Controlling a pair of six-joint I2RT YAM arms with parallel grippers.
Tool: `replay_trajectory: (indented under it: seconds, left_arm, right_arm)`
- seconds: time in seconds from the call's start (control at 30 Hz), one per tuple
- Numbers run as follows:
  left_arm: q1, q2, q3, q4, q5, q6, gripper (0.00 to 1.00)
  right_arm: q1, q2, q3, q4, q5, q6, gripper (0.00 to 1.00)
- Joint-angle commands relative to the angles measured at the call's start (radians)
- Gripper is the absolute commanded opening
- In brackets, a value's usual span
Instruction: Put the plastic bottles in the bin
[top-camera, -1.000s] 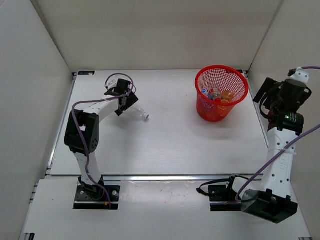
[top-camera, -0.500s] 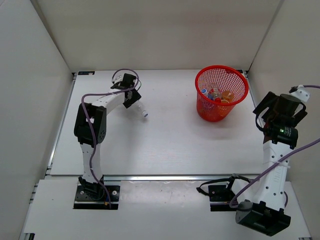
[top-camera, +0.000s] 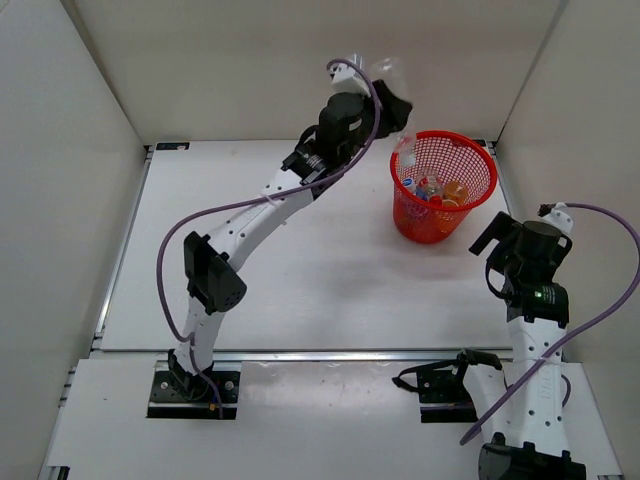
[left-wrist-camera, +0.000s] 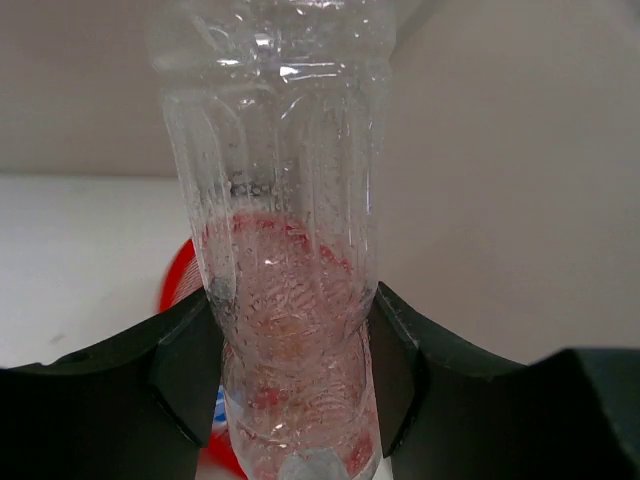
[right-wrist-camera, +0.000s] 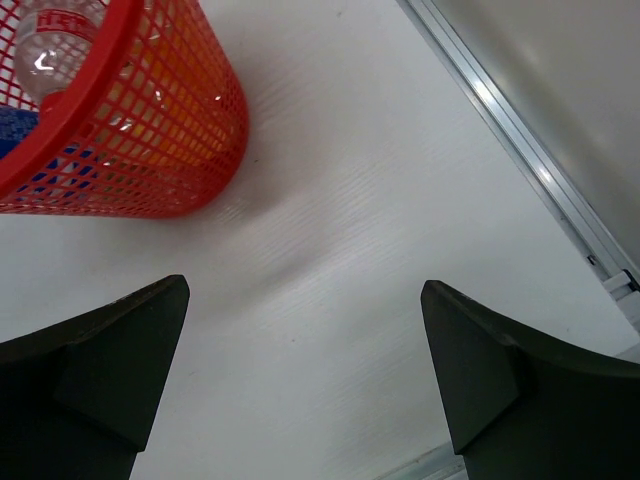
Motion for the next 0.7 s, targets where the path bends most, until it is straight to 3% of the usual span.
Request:
replay_trajectory:
  seconds: [0.0,0.1,0.27,0.37,0.4,0.47,0.53,0.67]
  left_arm:
    - [-0.014,0.110,0.151,0.136,-0.064,-0.012,0.59]
    - [-0.046,0.202,0.253,0.210,-0.068,-0.023,0.59]
    - [-0.118,0.286,0.282,0.345,-0.148,0.011,0.59]
    - [-0.132,0.369,0.372,0.327,-0.174,0.008,0.57]
    - [-0.140,0.391,0.398,0.322,-0.177,0.008,0.61]
    - [-0.135,0.402,0.409,0.316,-0.167,0.026,0.89]
    - [-0.147,0.363,0.391,0.297,-0.161,0.073,0.99]
    - [-0.164,0.201,0.247,0.236,-0.121,0.138,0.99]
  right_arm:
    - [0.032,-0.026,-0.011,0.038,-0.013,0.015,0.99]
    - [0.054,-0.042,-0.011,0.021,-0.017,0.028,0.99]
    - [0.040,-0.075,-0.027,0.025,-0.076,0.048,0.99]
    - [0.063,-0.082,-0.017,0.009,-0.084,0.052,0.99]
    - [0.072,-0.082,-0.018,0.006,-0.081,0.045,0.99]
    - [0.081,-0.082,-0.019,0.001,-0.063,0.041,0.99]
    - [0.083,-0.069,-0.007,-0.017,-0.044,0.031,0.99]
    - [0.094,-0.073,0.002,-0.037,-0.032,-0.009,0.99]
